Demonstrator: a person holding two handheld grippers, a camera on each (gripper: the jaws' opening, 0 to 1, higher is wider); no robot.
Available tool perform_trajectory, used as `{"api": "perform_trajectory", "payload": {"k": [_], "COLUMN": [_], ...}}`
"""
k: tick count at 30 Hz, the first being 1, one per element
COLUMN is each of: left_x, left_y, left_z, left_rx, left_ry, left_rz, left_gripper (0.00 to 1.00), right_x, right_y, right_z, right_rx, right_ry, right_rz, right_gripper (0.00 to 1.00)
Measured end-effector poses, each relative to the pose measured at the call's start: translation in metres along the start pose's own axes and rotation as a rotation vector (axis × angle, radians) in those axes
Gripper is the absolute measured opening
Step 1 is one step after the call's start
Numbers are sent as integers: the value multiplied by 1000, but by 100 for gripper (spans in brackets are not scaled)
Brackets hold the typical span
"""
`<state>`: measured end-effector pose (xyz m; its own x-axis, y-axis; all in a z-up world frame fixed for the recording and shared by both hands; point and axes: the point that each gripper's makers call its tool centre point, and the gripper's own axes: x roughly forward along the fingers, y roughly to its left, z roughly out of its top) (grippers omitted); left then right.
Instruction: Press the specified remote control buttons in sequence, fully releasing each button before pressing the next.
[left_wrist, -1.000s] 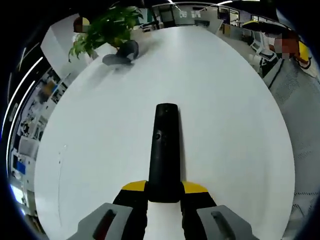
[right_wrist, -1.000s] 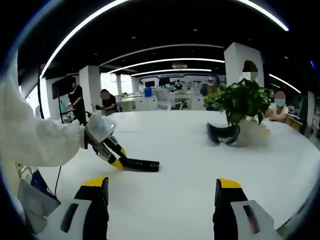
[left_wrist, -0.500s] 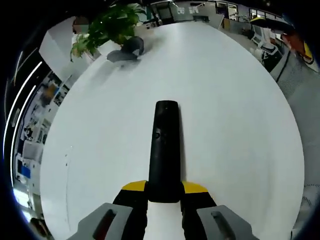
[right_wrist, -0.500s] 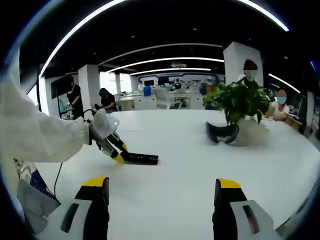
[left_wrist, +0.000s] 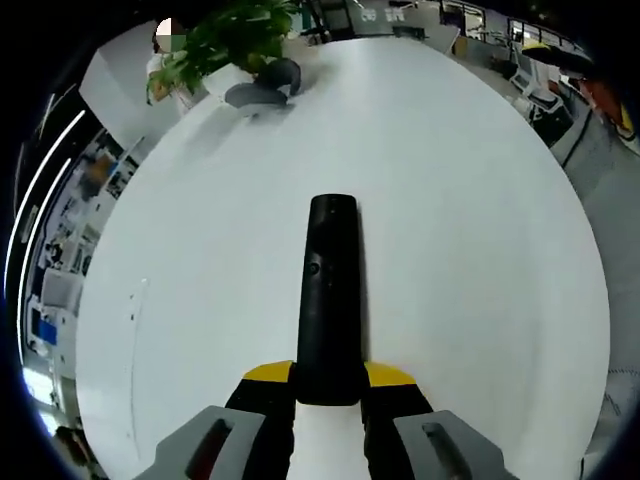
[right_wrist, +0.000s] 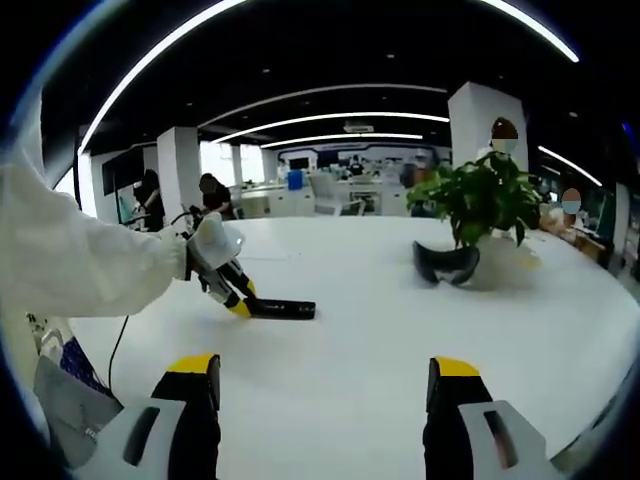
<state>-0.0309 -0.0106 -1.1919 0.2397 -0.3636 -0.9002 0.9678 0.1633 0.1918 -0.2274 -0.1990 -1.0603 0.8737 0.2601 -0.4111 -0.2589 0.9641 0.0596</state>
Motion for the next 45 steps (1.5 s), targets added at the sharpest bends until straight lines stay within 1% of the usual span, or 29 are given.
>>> {"api": "perform_trajectory", "payload": {"k": [5, 9, 12, 18, 20, 21, 23, 24, 26, 28, 31, 34, 38, 40, 41, 42, 44, 45], "left_x": [-1, -2, -2, 0, 0, 0, -1, -1, -3, -3, -3, 0, 5, 10, 9, 9, 10, 11], "left_y": [-3, -3, -3, 5, 10, 14, 20, 27, 33, 41, 50, 55, 53, 47, 50, 46, 49, 50], "left_z": [1, 0, 1, 3, 5, 3, 5, 5, 6, 6, 7, 6, 2, -5, 0, -3, -2, -3], "left_rx": [0, -36, -3, -4, 4, 18, 26, 25, 27, 44, 64, 54, 53, 65, 68, 58, 49, 30], "left_ry": [-11, -6, -9, -18, -17, 0, 4, 5, 5, 20, 33, 38, 59, 91, 52, 80, 73, 66], "left_rz": [-15, -33, -20, -4, -1, 8, 12, 11, 17, 27, 34, 28, 19, 3, 29, 3, -4, -18], "left_gripper": [24, 24, 24, 23, 23, 23, 23, 23, 23, 23, 24, 24, 24, 24, 24, 24, 24, 24], "right_x": [0, 0, -1, 0, 0, 0, 0, 0, 0, 0, 0, 0, 0, 1, 1, 1, 1, 1], "right_y": [2, 1, -2, 1, 1, 1, 1, 1, 0, 0, -1, -1, -3, -5, -5, -6, -6, -5], "right_z": [-1, -1, 0, -1, -2, -2, -2, -2, -2, -2, -3, -2, -3, -4, -5, -5, -5, -5], "right_rx": [-8, -12, 2, -5, -7, -6, -4, -5, -5, -5, -4, -5, -3, 2, 4, 7, 8, 6], "right_ry": [8, 5, -2, 10, 12, 13, 14, 13, 13, 14, 16, 15, 17, 26, 27, 29, 30, 32], "right_rz": [7, 3, -6, 2, 1, 2, 2, 1, 0, -3, -4, -6, -17, -25, -25, -26, -25, -24], "right_gripper": [83, 83, 83, 82, 82, 82, 82, 82, 82, 82, 82, 82, 82, 82, 82, 82, 82, 82]}}
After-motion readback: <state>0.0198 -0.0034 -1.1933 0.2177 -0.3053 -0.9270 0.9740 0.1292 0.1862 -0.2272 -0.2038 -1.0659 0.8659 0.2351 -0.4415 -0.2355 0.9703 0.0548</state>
